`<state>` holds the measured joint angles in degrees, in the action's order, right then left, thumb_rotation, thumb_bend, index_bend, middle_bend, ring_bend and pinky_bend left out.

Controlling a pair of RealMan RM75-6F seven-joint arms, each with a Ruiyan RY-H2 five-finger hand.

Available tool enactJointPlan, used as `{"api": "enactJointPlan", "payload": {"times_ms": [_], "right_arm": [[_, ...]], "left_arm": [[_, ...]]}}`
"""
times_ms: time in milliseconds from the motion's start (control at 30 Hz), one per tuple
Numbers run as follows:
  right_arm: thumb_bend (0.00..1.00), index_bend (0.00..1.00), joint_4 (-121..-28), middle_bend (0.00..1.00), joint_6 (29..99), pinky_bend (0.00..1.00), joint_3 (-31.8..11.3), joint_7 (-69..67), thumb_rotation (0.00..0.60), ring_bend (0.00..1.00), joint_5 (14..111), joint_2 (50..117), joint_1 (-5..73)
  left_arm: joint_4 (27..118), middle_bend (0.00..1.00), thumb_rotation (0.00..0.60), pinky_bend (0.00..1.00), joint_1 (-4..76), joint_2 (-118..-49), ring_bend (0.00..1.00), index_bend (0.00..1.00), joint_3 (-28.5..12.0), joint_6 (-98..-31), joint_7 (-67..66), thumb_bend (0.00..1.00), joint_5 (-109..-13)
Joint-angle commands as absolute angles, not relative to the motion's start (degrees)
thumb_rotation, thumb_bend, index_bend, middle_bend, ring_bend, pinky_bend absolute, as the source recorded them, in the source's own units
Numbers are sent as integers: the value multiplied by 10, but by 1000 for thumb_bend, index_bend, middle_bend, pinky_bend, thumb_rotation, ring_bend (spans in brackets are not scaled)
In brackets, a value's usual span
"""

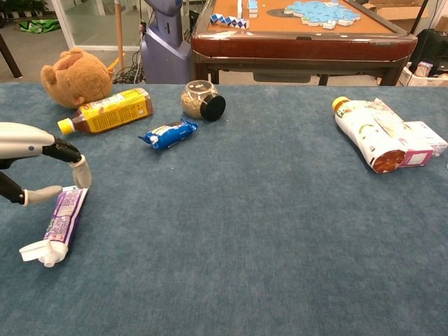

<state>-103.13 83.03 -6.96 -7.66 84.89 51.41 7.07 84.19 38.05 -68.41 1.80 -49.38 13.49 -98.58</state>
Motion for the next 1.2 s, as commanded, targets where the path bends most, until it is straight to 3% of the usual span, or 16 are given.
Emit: {"api": "enactJointPlan", "payload": {"times_ms": [33, 567, 967, 1067, 1200], "right_arm": [[28, 118, -1029, 260, 829, 210, -68, -77, 600, 176, 849, 517, 71], [27, 118, -1022, 260, 834, 210, -64, -85, 600, 170, 850, 523, 67], [27, 118, -1020, 260, 836, 210, -66, -84, 600, 162, 854, 533, 70], [27, 118, -1020, 260, 835, 210, -66, -82, 600, 160, 858, 537, 73], [28, 118, -1021, 260, 833, 210, -65, -79, 600, 159, 858, 538, 75]], "left_arm": [[839, 333, 412, 104, 385, -690, 175, 322, 23, -488, 129, 479, -982], [840, 338, 411, 87, 409, -693, 166, 322, 47, -434, 91, 480, -944], [870, 370, 404, 70, 389, -640, 166, 339, 57, -406, 35, 479, -857], [890, 376, 384, 70, 378, -620, 166, 346, 56, -413, 25, 479, -830], [903, 377, 364, 70, 343, -621, 166, 346, 44, -485, 16, 471, -821]]}}
